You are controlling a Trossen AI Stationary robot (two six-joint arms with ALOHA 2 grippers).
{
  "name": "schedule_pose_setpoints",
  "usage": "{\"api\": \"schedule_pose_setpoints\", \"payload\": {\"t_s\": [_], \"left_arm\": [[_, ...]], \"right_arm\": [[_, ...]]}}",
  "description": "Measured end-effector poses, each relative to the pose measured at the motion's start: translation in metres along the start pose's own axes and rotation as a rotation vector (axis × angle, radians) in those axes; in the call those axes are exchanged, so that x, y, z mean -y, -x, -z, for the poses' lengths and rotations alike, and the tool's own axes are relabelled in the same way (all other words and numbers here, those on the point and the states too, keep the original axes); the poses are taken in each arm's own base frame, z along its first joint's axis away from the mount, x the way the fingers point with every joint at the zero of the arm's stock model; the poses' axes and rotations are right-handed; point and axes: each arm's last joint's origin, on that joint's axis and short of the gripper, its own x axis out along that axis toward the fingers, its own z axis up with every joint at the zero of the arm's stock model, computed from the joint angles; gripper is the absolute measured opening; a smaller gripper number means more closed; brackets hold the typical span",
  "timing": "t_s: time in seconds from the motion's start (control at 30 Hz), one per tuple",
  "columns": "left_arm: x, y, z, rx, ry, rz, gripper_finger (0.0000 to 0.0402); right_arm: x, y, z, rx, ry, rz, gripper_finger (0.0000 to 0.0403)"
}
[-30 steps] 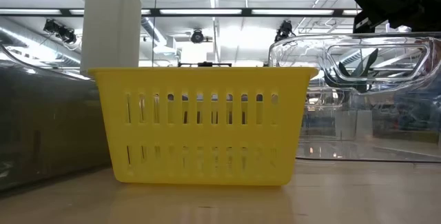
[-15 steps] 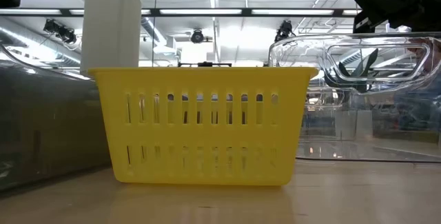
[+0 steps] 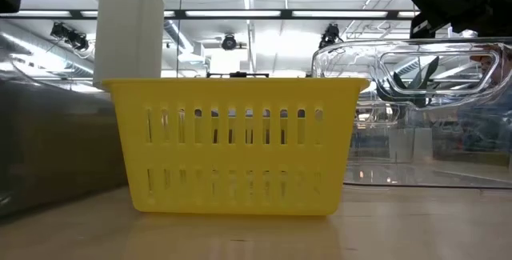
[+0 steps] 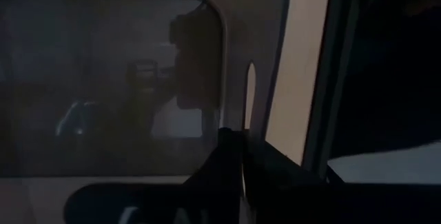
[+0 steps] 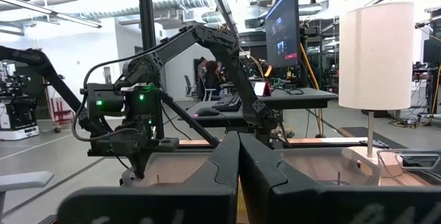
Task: Stack baskets by color
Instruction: Stack the bottom transparent black bin on top of the left transparent black bin
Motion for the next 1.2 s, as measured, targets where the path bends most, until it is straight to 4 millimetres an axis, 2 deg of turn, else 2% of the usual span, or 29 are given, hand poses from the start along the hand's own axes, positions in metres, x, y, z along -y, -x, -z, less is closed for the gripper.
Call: {"api": "schedule_pose_setpoints", "payload": {"t_s": [0.23, 0.37, 0.8, 0.97, 1.2], "left_arm": [[0.001, 0.002, 0.001, -0.034, -0.003, 0.036, 0.0003], [0.003, 0.011, 0.0, -0.046, -0.006, 0.043, 0.0002], [0.003, 0.063, -0.013, -0.034, -0.044, -0.025, 0.0], [-0.004, 0.081, -0.022, -0.02, -0.071, -0.054, 0.0], [-0.031, 0.105, -0.039, -0.01, -0.108, -0.168, 0.0]], "right_arm": [[0.0, 0.0, 0.0, 0.0, 0.0, 0.0, 0.0016], [0.0, 0.0, 0.0, 0.0, 0.0, 0.0, 0.0016], [0.0, 0.0, 0.0, 0.0, 0.0, 0.0, 0.0016], [0.0, 0.0, 0.0, 0.0, 0.0, 0.0, 0.0016], [0.0, 0.0, 0.0, -0.001, 0.0, 0.0, 0.0016]]}}
